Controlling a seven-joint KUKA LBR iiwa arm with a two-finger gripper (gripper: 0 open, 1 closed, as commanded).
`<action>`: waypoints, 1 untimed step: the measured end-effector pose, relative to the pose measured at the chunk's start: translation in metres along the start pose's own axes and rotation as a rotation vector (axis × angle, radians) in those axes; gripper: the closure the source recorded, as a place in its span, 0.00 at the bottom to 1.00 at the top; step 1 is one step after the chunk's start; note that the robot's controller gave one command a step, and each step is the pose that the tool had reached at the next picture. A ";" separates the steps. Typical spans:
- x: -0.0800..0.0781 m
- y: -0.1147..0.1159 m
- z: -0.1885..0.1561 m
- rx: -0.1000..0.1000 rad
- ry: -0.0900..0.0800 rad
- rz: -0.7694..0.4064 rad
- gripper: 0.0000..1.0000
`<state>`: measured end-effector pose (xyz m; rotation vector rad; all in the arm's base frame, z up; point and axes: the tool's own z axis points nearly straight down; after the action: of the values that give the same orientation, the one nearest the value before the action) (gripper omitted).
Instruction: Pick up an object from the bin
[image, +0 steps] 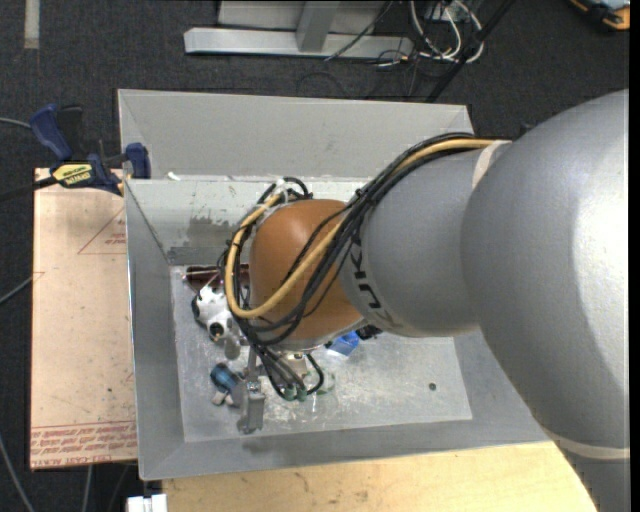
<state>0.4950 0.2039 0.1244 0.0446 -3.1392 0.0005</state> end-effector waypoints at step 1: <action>0.002 -0.005 0.010 -0.002 -0.002 0.181 0.00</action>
Offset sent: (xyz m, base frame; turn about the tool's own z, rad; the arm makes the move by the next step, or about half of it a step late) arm -0.0021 -0.0218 -0.0544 0.1013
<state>0.4932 0.1993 0.1147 -0.2394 -3.1326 -0.0025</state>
